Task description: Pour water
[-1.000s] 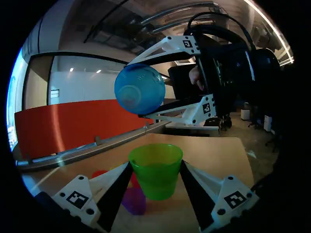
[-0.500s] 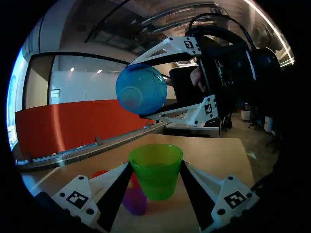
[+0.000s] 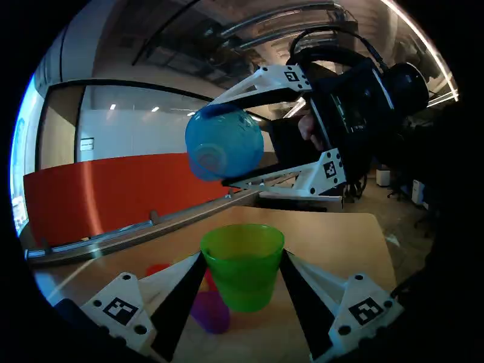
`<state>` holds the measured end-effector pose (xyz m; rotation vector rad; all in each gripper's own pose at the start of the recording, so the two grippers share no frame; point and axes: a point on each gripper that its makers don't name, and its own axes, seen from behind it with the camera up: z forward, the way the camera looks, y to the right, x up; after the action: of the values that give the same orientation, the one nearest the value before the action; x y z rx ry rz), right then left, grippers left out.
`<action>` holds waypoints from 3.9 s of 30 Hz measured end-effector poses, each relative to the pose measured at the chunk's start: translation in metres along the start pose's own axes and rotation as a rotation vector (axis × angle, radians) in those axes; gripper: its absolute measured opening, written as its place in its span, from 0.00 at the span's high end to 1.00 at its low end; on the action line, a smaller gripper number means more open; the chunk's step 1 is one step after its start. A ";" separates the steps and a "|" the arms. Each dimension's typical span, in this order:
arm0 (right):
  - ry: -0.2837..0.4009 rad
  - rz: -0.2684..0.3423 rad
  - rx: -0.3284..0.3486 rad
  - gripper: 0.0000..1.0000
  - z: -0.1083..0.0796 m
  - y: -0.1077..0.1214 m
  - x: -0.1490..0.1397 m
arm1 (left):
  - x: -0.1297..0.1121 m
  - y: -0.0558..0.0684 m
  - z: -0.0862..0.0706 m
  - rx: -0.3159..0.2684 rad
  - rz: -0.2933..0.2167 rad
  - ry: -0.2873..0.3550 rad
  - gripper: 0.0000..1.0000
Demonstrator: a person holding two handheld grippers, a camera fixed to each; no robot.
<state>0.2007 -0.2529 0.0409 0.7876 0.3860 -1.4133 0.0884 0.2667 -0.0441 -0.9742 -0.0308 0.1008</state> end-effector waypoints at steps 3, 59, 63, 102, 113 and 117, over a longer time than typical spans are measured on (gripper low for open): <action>0.005 0.043 -0.002 0.09 -0.002 -0.003 -0.003 | 0.000 -0.001 0.000 0.003 0.000 -0.002 0.16; -0.023 1.225 0.130 0.09 -0.033 -0.090 -0.029 | 0.027 -0.039 -0.032 0.084 -0.027 -0.010 0.16; -0.023 1.231 0.131 0.09 -0.035 -0.091 -0.029 | 0.028 -0.043 -0.035 0.093 -0.026 -0.012 0.16; -0.109 1.203 0.315 0.09 -0.043 -0.178 -0.040 | -0.066 -0.034 -0.034 0.052 0.023 -0.307 0.16; -0.144 1.195 0.373 0.09 -0.045 -0.204 -0.047 | -0.098 -0.034 -0.040 0.037 0.029 -0.402 0.16; -0.157 1.183 0.398 0.09 -0.045 -0.216 -0.049 | -0.112 -0.037 -0.044 0.033 0.050 -0.451 0.16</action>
<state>-0.0057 -0.1791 -0.0132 0.9665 -0.4674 -0.4069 -0.0172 0.1984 -0.0364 -0.9034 -0.4174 0.3643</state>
